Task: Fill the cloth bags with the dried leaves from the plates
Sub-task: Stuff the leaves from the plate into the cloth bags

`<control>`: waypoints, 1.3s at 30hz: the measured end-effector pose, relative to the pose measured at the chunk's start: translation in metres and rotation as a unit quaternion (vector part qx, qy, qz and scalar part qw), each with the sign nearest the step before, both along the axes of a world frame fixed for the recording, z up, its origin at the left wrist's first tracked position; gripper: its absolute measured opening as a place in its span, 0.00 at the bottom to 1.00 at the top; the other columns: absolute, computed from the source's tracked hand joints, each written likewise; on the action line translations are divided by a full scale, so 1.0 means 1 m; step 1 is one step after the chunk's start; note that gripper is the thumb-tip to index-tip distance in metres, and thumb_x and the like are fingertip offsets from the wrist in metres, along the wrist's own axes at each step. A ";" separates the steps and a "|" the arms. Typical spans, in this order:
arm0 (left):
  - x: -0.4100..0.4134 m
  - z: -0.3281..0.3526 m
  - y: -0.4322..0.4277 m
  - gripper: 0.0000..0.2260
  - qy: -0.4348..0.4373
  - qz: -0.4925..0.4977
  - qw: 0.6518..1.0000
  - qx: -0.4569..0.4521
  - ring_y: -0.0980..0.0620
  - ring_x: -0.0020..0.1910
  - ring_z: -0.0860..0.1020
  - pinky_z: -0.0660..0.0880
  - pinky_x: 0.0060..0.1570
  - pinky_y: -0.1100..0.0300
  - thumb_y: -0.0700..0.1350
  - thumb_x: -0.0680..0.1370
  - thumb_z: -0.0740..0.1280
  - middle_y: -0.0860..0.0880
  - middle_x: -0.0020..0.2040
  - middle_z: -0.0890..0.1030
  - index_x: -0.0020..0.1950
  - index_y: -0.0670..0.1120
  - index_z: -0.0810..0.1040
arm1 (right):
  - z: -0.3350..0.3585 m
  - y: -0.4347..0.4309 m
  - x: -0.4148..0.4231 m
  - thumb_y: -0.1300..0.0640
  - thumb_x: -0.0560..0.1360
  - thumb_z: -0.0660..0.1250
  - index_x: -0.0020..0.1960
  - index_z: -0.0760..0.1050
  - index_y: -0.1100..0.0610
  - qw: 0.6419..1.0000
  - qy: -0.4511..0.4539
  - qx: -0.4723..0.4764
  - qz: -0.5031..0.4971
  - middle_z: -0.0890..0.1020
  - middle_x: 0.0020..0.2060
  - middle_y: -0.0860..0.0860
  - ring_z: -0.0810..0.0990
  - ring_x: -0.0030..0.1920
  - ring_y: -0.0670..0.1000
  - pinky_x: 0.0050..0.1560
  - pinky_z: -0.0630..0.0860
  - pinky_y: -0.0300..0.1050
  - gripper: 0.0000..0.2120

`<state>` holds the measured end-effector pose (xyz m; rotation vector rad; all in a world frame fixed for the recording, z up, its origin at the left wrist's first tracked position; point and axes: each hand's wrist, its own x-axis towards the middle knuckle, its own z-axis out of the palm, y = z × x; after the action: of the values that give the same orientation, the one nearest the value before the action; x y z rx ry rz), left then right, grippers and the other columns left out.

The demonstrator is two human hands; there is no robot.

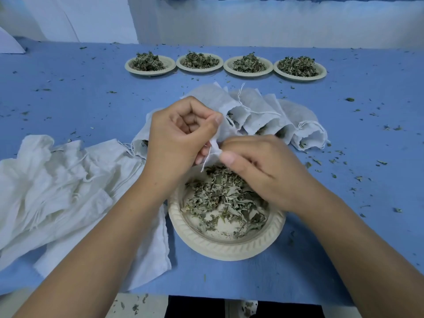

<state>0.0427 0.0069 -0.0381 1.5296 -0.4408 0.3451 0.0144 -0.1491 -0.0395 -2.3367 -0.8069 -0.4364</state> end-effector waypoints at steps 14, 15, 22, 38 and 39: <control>0.003 0.003 0.003 0.11 0.000 0.071 0.997 -0.019 0.61 0.19 0.71 0.65 0.19 0.70 0.40 0.77 0.69 0.58 0.23 0.73 0.37 0.48 0.75 | 0.004 -0.012 0.005 0.60 0.72 0.71 0.46 0.80 0.56 0.993 -0.112 0.013 -0.046 0.80 0.43 0.47 0.71 0.28 0.46 0.30 0.73 0.50 0.03; 0.003 0.003 0.003 0.10 0.000 0.071 0.997 -0.018 0.61 0.19 0.71 0.65 0.19 0.70 0.40 0.78 0.69 0.58 0.23 0.73 0.37 0.48 0.75 | 0.004 -0.013 0.006 0.61 0.72 0.71 0.46 0.80 0.56 0.992 -0.113 0.022 -0.046 0.80 0.44 0.47 0.71 0.28 0.46 0.30 0.73 0.51 0.03; 0.002 0.000 0.001 0.09 -0.025 0.044 0.999 0.009 0.60 0.19 0.71 0.65 0.20 0.70 0.38 0.77 0.70 0.56 0.23 0.74 0.38 0.47 0.76 | 0.004 -0.013 0.005 0.63 0.73 0.72 0.42 0.81 0.60 0.985 -0.101 0.139 -0.018 0.81 0.41 0.49 0.72 0.28 0.50 0.32 0.69 0.40 0.02; 0.002 0.001 0.001 0.09 -0.010 0.056 0.998 -0.004 0.60 0.19 0.71 0.65 0.19 0.70 0.39 0.77 0.70 0.57 0.23 0.74 0.38 0.47 0.76 | 0.011 -0.021 0.003 0.58 0.75 0.68 0.50 0.78 0.57 0.990 -0.074 0.124 -0.010 0.79 0.46 0.47 0.75 0.29 0.49 0.32 0.70 0.43 0.05; 0.002 0.001 0.001 0.09 -0.008 0.059 0.998 -0.007 0.60 0.19 0.71 0.65 0.19 0.70 0.39 0.77 0.70 0.57 0.23 0.74 0.38 0.48 0.76 | 0.010 -0.021 0.005 0.58 0.73 0.69 0.52 0.77 0.55 0.995 -0.059 0.086 -0.010 0.78 0.47 0.45 0.75 0.30 0.49 0.33 0.71 0.44 0.08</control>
<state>0.0449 0.0082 -0.0369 1.5433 -0.3607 0.4527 0.0193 -0.1704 -0.0295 -2.1781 -0.7687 -0.6319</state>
